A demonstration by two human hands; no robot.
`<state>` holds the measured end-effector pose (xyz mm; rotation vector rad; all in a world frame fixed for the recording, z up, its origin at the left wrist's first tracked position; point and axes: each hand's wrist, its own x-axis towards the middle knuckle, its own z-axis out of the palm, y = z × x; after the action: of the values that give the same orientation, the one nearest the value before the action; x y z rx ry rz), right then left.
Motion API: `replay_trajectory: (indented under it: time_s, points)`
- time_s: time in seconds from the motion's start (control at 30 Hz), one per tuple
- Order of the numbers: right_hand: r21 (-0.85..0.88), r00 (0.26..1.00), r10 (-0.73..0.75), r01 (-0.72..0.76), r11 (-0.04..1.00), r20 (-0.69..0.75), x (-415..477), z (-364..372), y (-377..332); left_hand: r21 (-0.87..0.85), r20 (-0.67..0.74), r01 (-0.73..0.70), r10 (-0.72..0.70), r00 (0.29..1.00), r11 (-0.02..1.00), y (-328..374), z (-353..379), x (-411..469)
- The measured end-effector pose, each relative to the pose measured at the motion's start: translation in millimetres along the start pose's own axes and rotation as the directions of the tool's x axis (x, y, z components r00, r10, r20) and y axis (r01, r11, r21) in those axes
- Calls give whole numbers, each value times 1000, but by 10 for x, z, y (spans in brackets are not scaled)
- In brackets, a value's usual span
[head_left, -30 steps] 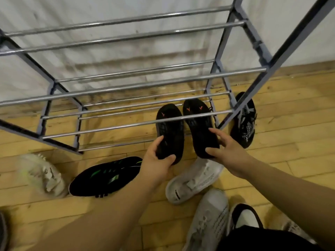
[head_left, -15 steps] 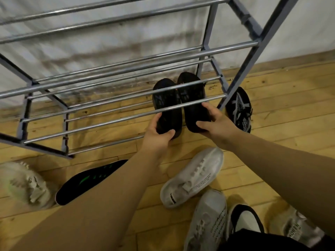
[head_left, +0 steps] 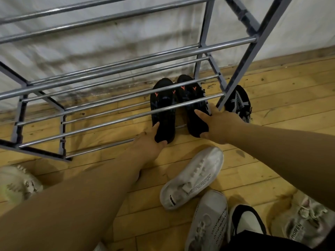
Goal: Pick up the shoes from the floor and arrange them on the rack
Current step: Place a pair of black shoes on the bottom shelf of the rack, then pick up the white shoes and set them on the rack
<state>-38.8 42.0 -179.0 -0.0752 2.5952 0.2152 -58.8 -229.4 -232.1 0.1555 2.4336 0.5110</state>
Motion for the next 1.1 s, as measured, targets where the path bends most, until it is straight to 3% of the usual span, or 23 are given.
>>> replay_trajectory:
  time_s: [0.1,0.5,0.77,0.97,1.03,1.1]
  points:
    - [-64,1000,-11,11,998,-8,-4,-11,-22,22,-8,6,-6,1000,1000,9,-13,-13]
    - [-4,1000,-5,5,1000,25,-231,192,-94,108,-83,-121,130,988,987,52,243,-268]
    - [296,1000,-18,19,955,-6,-286,344,-45,99,-9,-202,204,979,974,337,307,-269]
    - [419,953,87,45,907,-292,-697,599,-188,-39,-12,-198,198,980,979,224,427,-586]
    - [479,964,32,103,872,-266,-909,767,-306,-85,12,-157,158,987,984,127,596,-746]
    - [568,990,-30,102,816,-135,-1085,990,-425,-90,47,-110,114,992,990,18,789,-906]
